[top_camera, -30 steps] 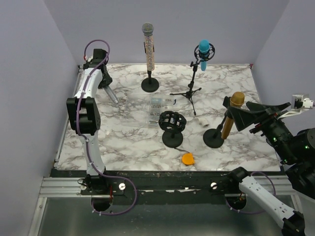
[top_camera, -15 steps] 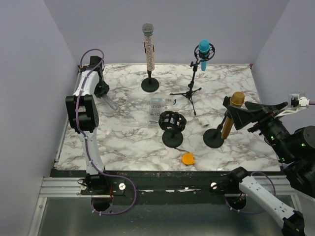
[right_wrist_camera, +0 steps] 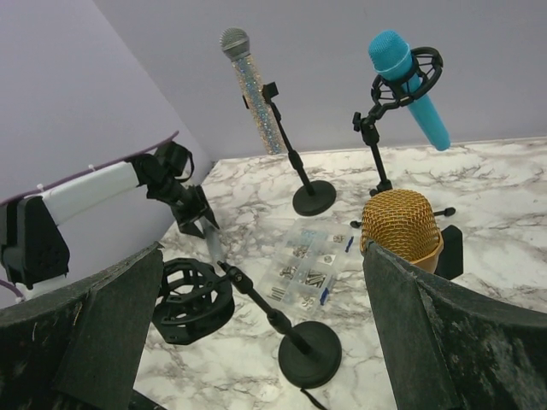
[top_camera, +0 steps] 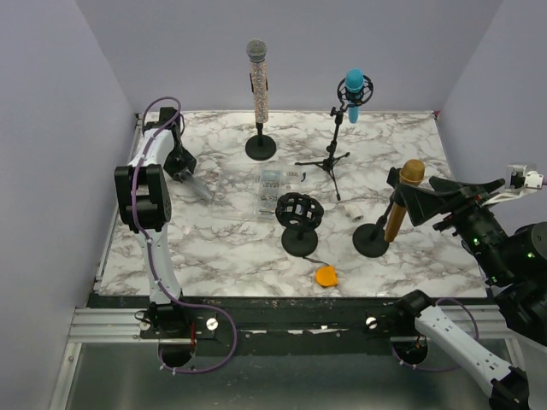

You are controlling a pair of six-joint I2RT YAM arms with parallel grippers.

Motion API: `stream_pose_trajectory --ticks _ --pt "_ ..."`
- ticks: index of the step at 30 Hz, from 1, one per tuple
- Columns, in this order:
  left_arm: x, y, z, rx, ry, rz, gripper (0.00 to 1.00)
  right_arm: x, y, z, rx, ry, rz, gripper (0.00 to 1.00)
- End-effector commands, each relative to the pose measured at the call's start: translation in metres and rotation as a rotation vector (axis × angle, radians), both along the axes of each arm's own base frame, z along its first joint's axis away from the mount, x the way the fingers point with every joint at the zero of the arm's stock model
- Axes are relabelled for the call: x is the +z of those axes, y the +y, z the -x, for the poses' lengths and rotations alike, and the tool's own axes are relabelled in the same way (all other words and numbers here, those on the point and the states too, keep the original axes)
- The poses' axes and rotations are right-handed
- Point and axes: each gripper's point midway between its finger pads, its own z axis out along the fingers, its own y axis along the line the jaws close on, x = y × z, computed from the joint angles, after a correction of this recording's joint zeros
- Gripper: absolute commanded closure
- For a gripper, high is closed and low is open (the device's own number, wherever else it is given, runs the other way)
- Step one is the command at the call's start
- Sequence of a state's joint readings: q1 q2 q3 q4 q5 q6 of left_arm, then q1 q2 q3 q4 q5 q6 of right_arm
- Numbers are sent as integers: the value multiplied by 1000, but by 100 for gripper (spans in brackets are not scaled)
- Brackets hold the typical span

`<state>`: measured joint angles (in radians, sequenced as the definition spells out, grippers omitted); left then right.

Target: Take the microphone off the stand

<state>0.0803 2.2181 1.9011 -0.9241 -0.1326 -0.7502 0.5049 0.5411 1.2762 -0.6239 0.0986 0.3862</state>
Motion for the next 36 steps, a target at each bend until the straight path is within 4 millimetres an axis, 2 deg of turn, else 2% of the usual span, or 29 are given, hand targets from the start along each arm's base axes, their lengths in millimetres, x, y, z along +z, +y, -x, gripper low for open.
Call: stream_pose_trajectory --ticks 1,4,11,13,16,19,25,28,30,32,34,35,36 --pt "-1 -15 17 83 -6 97 49 10 -8 8 -16 -35 2 0" --pt "-4 -6 22 105 -2 60 46 12 -9 9 -16 -35 1 0" --pt "-7 -5 20 90 -5 93 45 14 -13 13 -24 -46 -8 0" --pt "-6 -5 20 81 -8 90 39 12 -11 12 -18 -40 -7 0" --pt "2 -3 22 78 -11 75 24 10 -8 10 -13 -30 -5 0" --pt "20 -2 26 81 -41 65 2 7 -7 7 -14 -19 -4 0" --pt "73 -3 39 71 -152 55 1 0 2 0 11 -1 -10 0" --pt "105 -10 51 60 -236 74 1 -6 7 -3 22 20 -11 0" --pt "123 -21 63 31 -287 90 1 -9 10 -5 29 37 -10 0" --pt "144 -44 77 -51 -348 145 2 -11 13 -6 42 49 -7 0" --pt "170 -80 92 -194 -443 236 2 -13 15 -6 51 60 -7 0" --pt "190 -102 99 -299 -526 289 2 -14 16 -6 55 65 -11 0" --pt "204 -135 112 -446 -590 365 2 -15 17 -6 61 70 -12 0"
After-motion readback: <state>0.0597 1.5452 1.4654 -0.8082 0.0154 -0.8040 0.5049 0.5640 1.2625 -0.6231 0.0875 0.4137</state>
